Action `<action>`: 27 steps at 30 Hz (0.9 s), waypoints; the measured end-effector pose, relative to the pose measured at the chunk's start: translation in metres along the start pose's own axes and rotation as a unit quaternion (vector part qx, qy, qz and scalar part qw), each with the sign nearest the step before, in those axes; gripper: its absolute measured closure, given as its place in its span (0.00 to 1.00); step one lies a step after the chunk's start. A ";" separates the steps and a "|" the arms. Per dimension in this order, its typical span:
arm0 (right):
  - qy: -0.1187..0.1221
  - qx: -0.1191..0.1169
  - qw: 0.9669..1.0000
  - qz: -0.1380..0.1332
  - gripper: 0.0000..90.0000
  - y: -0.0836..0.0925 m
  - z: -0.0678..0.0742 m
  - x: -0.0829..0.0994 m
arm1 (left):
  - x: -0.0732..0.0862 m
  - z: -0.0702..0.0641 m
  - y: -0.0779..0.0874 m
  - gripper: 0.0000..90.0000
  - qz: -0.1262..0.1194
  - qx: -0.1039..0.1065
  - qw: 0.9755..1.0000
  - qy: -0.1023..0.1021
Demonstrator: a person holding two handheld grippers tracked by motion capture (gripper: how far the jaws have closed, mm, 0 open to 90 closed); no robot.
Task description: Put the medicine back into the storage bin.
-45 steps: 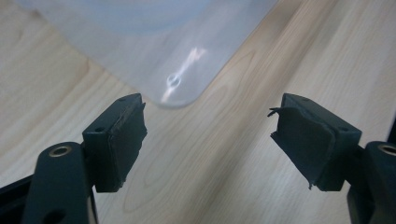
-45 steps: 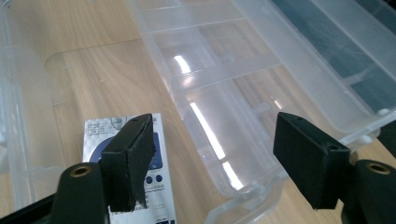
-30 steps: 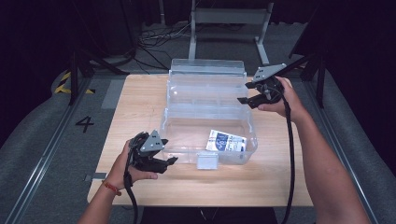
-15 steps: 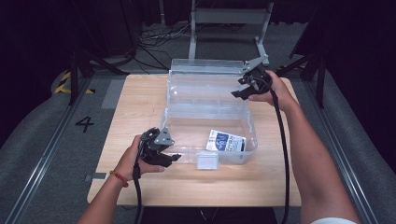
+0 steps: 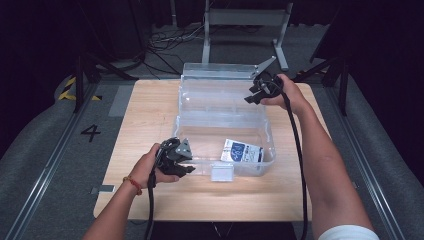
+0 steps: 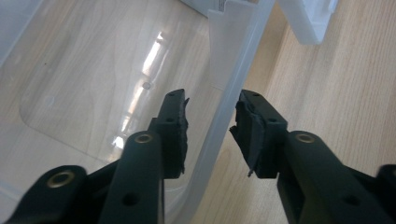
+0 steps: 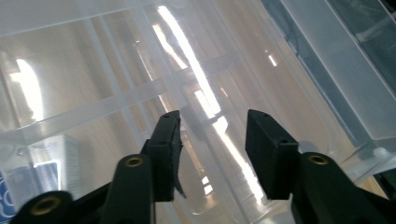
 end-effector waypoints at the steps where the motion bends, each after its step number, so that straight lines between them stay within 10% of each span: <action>1: 0.001 -0.007 1.000 0.002 0.67 0.001 0.001 -0.001 | -0.001 0.000 -0.001 0.76 -0.001 0.001 1.000 -0.002; 13: 0.046 -0.014 0.998 0.036 0.87 0.001 0.009 -0.005 | -0.002 0.000 0.000 0.81 0.011 0.016 1.000 -0.010; 22: 0.114 0.010 0.984 0.137 0.91 -0.002 0.012 -0.011 | -0.002 0.000 0.000 0.82 0.011 0.020 1.000 -0.007; 27: 0.114 0.011 0.984 0.136 0.91 -0.003 0.013 -0.011 | -0.002 0.000 0.000 0.82 0.001 0.020 1.000 0.002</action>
Point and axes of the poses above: each handheld gripper's, and its own axes: y roughly backward along the jaws, x roughly out of its underside, z roughly to its left, the point moved 9 cm from there along -y, roughly forward along the jaws, and after that the axes turned 7 degrees about -x, right-handed, at the moved point
